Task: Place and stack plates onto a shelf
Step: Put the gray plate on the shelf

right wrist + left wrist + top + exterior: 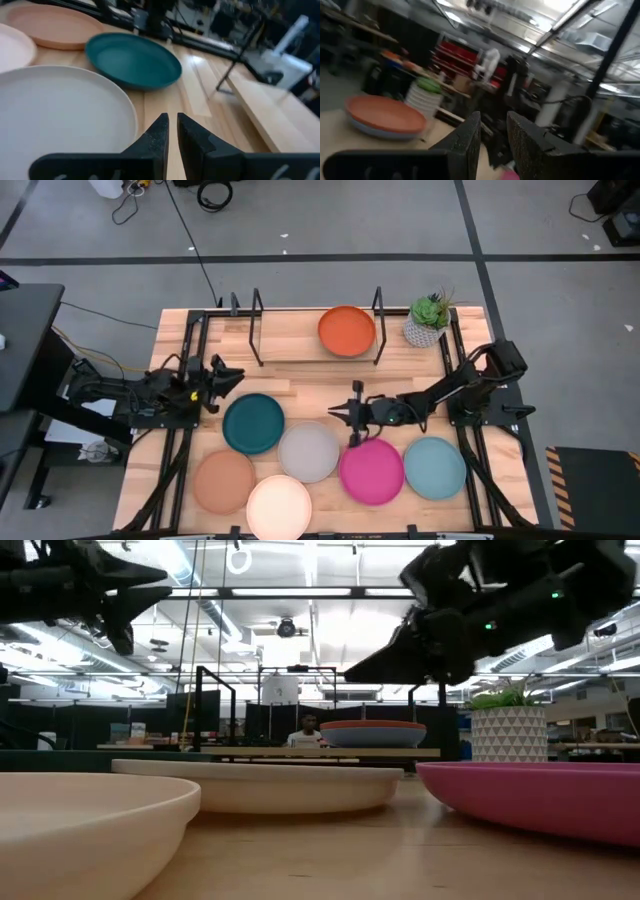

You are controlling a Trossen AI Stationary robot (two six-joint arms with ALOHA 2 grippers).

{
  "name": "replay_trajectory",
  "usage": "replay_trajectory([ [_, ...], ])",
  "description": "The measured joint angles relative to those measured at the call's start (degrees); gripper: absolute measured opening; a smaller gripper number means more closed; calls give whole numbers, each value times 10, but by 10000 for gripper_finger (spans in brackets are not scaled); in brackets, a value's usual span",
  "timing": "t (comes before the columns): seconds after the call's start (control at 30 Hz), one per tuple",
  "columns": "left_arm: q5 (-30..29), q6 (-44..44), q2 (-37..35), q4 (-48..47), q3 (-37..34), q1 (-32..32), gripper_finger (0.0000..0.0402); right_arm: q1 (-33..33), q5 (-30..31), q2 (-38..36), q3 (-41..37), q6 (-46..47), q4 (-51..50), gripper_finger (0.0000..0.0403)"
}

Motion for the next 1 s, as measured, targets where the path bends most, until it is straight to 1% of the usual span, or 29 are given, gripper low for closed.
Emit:
replay_trajectory([
  [0.07,41,16,1,-9,4,0,103,11,-2,0,-9,-18,19,43],
  [0.13,79,11,16,-45,31,-3,103,20,-1,0,-18,-27,28,43],
  [0.17,86,2,25,-76,52,-7,103,21,3,1,-21,-31,37,43],
  [0.23,88,3,53,-147,93,-17,103,23,13,1,-25,-44,57,43],
  [0.3,88,14,92,-203,129,-26,103,22,39,1,-31,-53,71,43],
  [0.43,88,37,170,-264,181,-51,103,22,110,1,-43,-58,70,43],
  [0.5,82,37,214,-292,197,-64,105,22,129,1,-50,-58,69,43],
  [0.6,66,35,283,-300,220,-84,119,22,125,1,-60,-59,76,43],
  [0.73,49,35,381,-303,265,-108,156,22,113,1,-60,-70,88,43],
  [0.83,72,35,461,-303,308,-126,176,22,122,1,-60,-72,90,43],
  [1.0,115,35,585,-310,380,-163,174,22,125,1,-60,-72,89,43],
])
